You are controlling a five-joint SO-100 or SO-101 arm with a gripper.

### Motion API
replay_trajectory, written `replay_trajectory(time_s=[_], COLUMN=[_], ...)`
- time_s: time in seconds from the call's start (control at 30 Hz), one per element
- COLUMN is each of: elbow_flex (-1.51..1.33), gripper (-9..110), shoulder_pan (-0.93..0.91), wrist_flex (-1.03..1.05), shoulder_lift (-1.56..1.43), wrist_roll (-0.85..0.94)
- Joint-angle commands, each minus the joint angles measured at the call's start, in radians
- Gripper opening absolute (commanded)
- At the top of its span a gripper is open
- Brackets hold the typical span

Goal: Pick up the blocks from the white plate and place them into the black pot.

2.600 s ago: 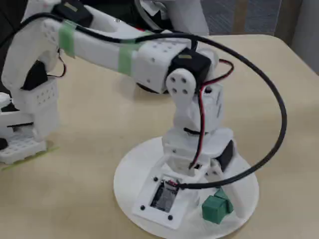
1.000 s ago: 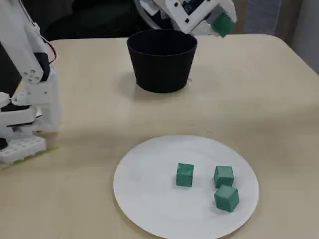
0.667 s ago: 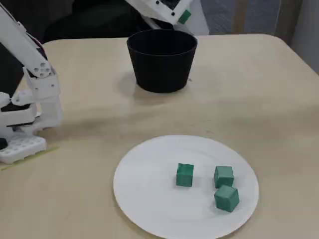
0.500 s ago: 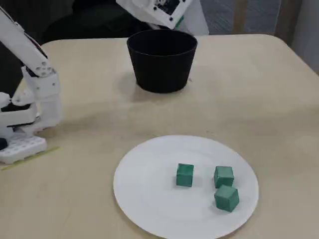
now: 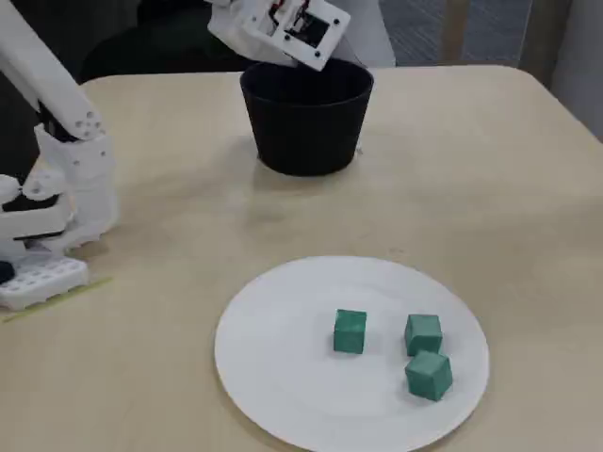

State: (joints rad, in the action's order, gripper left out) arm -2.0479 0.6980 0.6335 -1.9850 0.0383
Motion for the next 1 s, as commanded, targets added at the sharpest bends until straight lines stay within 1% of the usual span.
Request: replay_trajectory(time_s=[0.0,0.17,0.2,0.23,0.3,0.37,0.43,0.53,0.63,0.7,0.83,0.97], elbow_flex=[0.003,0.003,0.005,0.012,0.028,0.051,0.092,0.215,0.402,0.580,0.965,1.204], gripper=[26,25,23,17,-1,-2,-2,-2,-2,-2,-2,-2], shoulder_pan=[0.008,-0.002,-0.003,-0.006,-0.028,-0.094,-0.206,-0.437,-0.670,-0.802,-0.994,-1.112], wrist_flex=[-0.006,-0.006,-0.006,-0.005,0.012,0.052,0.106,0.229,0.371,0.497,0.765,0.920], shoulder_lift=[0.003,0.008,0.008,0.008,-0.008,-0.031,-0.044,0.003,0.141,0.270,0.552,0.755], wrist_roll=[0.011,0.035,0.037,0.046,0.063,0.075,0.089,0.106,0.117,0.115,0.074,0.028])
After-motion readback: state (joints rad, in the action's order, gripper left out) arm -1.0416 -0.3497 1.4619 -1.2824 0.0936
